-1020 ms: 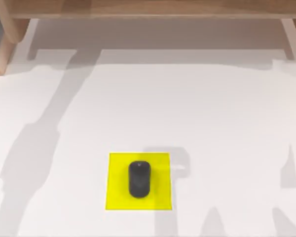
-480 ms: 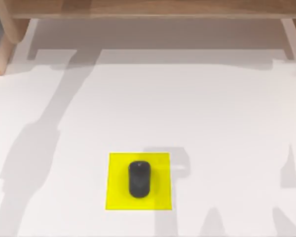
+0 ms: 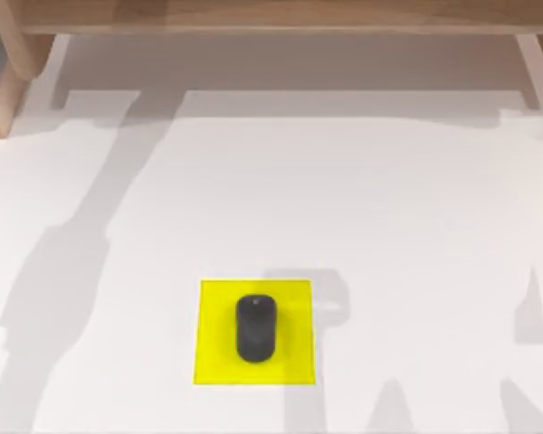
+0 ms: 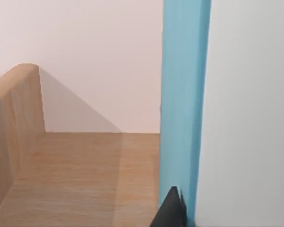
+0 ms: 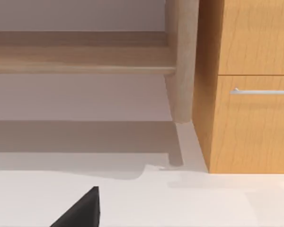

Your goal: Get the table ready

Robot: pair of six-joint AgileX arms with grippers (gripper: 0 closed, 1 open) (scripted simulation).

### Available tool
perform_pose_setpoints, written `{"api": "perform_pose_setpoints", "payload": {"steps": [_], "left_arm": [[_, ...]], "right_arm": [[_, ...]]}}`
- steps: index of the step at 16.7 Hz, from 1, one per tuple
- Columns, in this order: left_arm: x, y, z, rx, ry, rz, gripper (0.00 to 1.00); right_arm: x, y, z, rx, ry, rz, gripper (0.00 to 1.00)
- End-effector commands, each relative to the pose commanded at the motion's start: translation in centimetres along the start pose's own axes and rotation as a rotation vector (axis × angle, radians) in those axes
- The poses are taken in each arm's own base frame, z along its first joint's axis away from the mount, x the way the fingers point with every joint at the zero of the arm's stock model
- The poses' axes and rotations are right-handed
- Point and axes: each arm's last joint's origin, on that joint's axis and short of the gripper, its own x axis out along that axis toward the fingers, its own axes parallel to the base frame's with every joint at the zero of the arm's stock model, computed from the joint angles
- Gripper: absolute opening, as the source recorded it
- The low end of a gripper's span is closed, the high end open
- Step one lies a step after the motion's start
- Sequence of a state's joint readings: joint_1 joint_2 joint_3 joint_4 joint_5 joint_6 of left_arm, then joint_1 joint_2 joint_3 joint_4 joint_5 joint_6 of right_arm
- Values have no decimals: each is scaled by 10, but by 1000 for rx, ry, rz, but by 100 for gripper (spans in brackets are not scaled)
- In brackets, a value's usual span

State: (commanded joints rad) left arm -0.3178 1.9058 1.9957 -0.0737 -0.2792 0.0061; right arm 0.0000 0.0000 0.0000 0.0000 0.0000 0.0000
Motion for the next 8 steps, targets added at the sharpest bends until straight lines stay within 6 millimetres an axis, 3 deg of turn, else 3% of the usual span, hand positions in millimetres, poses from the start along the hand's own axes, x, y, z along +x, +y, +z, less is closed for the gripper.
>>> {"api": "perform_pose_setpoints", "payload": {"steps": [8], "left_arm": [[-6, -2, 2, 2, 1, -3, 0]], "right_arm": [[0, 0, 0, 0, 0, 0, 100]]}}
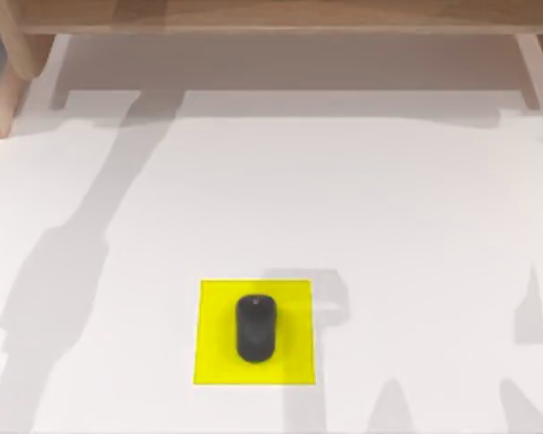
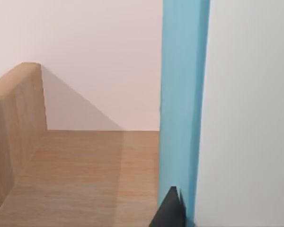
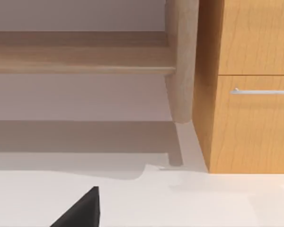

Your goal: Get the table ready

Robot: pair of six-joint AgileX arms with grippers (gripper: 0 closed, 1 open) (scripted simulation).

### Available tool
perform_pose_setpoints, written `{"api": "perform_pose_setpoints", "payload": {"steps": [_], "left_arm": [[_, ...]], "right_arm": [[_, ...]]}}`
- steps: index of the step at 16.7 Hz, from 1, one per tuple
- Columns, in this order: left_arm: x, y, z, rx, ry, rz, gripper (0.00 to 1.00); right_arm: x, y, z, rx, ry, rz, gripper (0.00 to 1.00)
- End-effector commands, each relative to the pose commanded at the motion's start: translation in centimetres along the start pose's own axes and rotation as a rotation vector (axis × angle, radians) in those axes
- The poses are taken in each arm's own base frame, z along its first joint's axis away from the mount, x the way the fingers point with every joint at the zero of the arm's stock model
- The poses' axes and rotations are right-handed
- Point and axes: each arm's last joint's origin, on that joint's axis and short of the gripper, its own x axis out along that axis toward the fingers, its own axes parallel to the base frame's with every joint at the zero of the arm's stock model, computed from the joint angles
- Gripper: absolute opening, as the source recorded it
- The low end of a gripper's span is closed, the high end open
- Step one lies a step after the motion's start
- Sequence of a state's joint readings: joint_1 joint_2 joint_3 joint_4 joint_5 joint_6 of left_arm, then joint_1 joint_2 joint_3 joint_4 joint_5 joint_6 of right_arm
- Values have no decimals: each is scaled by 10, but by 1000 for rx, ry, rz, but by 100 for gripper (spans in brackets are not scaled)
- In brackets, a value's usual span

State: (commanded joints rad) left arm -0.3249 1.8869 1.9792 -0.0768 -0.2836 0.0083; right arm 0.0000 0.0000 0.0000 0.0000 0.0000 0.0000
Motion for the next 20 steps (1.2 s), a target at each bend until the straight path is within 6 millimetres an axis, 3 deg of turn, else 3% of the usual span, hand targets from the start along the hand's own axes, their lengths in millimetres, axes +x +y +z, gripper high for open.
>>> {"api": "perform_pose_setpoints", "payload": {"steps": [6, 11, 13, 16, 20], "left_arm": [[-34, 1, 14, -1, -3, 1, 0], [-33, 2, 14, 0, -4, 6, 0], [-37, 12, 21, 8, -36, 19, 0], [-56, 56, 47, 69, -164, 92, 0], [-96, 140, 69, 303, -325, 281, 0]], "right_arm": [[0, 0, 0, 0, 0, 0, 100], [0, 0, 0, 0, 0, 0, 100], [0, 0, 0, 0, 0, 0, 100], [0, 0, 0, 0, 0, 0, 100], [0, 0, 0, 0, 0, 0, 100]]}}
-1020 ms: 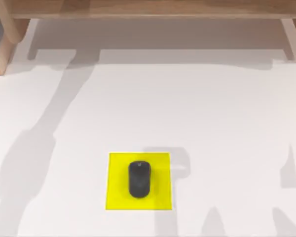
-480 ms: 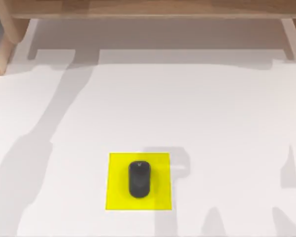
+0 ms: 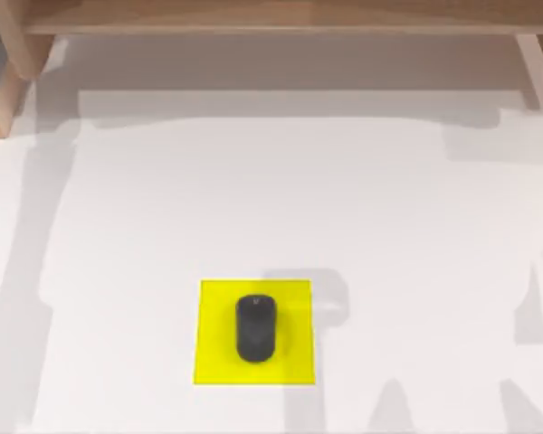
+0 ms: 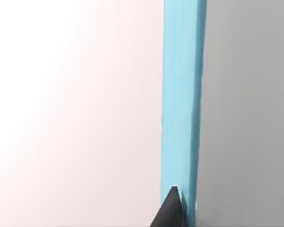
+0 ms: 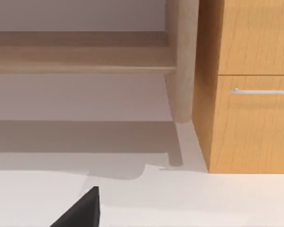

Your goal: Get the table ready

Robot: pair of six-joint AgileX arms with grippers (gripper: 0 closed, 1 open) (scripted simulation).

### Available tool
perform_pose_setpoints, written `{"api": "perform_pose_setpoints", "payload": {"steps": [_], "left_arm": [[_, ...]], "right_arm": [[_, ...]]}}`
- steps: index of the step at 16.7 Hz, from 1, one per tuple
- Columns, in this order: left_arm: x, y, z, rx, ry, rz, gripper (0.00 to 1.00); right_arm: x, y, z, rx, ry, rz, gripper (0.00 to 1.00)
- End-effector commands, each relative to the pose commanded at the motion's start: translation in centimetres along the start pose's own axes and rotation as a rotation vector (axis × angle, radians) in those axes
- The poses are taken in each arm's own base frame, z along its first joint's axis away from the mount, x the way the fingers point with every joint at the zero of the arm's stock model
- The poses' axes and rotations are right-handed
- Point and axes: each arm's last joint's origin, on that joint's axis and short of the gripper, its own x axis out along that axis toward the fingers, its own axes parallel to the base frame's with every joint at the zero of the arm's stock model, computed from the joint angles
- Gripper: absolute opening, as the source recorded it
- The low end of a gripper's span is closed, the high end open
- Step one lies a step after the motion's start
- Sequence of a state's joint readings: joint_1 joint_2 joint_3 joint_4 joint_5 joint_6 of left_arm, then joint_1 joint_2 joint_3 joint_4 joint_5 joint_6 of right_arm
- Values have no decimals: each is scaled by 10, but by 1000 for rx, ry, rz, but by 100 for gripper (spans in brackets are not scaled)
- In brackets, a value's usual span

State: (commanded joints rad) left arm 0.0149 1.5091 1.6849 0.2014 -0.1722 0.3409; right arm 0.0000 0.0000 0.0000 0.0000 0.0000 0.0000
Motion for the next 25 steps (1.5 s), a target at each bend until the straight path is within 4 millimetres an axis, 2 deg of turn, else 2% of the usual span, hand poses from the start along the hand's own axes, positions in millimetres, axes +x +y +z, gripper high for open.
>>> {"api": "perform_pose_setpoints", "payload": {"steps": [2, 5, 8, 12, 15, 19, 22, 25], "left_arm": [[-12, 43, -9, 187, -40, 84, 0], [-34, 96, -42, 504, -8, 172, 0], [-57, 136, -95, 799, 118, 188, 0], [-92, 171, -178, 1081, 329, 81, 0], [-118, 181, -238, 1196, 453, -70, 0], [-143, 173, -300, 1262, 515, -286, 0], [-144, 157, -331, 1284, 490, -420, 0], [-131, 135, -350, 1297, 414, -521, 0]], "right_arm": [[0, 0, 0, 0, 0, 0, 100], [0, 0, 0, 0, 0, 0, 100], [0, 0, 0, 0, 0, 0, 100], [0, 0, 0, 0, 0, 0, 100], [0, 0, 0, 0, 0, 0, 100], [0, 0, 0, 0, 0, 0, 100], [0, 0, 0, 0, 0, 0, 100], [0, 0, 0, 0, 0, 0, 100]]}}
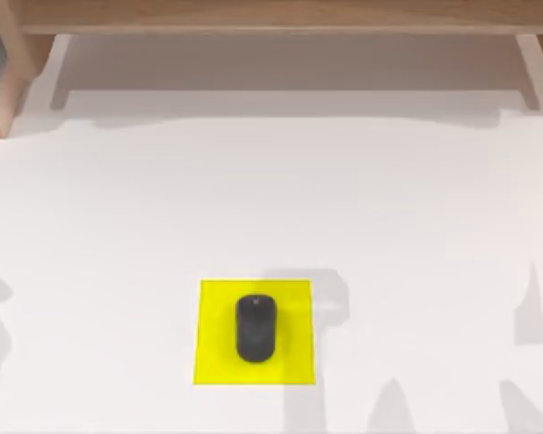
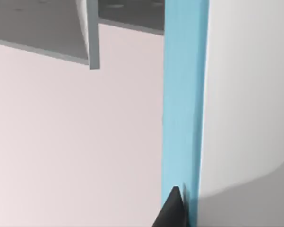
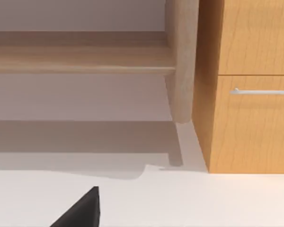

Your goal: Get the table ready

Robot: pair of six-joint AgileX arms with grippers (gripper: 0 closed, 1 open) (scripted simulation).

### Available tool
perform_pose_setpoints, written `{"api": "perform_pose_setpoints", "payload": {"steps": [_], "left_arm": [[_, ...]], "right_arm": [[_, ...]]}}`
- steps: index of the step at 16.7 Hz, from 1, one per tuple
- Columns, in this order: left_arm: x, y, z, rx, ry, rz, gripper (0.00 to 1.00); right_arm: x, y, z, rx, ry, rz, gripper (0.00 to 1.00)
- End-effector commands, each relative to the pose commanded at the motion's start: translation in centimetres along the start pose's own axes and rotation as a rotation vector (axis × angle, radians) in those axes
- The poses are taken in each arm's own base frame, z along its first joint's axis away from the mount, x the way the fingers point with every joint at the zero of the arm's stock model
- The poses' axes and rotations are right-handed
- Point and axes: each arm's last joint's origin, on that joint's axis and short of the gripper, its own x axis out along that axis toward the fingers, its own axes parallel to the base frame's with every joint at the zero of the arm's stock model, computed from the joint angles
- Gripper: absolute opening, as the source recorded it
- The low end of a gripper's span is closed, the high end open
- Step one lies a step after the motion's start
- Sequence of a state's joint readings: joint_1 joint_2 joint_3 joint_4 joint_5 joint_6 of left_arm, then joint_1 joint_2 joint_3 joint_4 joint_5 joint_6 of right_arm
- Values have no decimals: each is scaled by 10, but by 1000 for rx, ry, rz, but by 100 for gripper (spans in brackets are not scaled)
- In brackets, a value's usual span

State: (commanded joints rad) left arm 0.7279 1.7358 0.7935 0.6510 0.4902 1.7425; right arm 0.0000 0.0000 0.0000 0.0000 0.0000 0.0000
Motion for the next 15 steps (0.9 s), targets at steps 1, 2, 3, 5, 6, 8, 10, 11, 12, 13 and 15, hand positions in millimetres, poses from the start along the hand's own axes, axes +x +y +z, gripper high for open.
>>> {"api": "perform_pose_setpoints", "payload": {"steps": [1, 2, 3, 5, 6, 8, 10, 11, 12, 13, 15], "left_arm": [[10, -1, 8, 13, -37, 0, 0], [19, -1, 16, 24, -74, 0, 0], [29, 0, 25, 34, -111, 2, 0], [46, 1, 42, 42, -180, 3, 0], [53, 2, 50, 44, -210, 1, 0], [62, 1, 61, 43, -250, -7, 0], [65, 0, 64, 41, -261, -12, 0], [65, 0, 64, 41, -261, -12, 0], [65, 0, 64, 41, -261, -12, 0], [65, 0, 64, 41, -261, -12, 0], [64, 0, 63, 41, -256, -13, 0]], "right_arm": [[0, 0, 0, 0, 0, 0, 100], [0, 0, 0, 0, 0, 0, 100], [0, 0, 0, 0, 0, 0, 100], [0, 0, 0, 0, 0, 0, 100], [0, 0, 0, 0, 0, 0, 100], [0, 0, 0, 0, 0, 0, 100], [0, 0, 0, 0, 0, 0, 100], [0, 0, 0, 0, 0, 0, 100], [0, 0, 0, 0, 0, 0, 100], [0, 0, 0, 0, 0, 0, 100], [0, 0, 0, 0, 0, 0, 100]]}}
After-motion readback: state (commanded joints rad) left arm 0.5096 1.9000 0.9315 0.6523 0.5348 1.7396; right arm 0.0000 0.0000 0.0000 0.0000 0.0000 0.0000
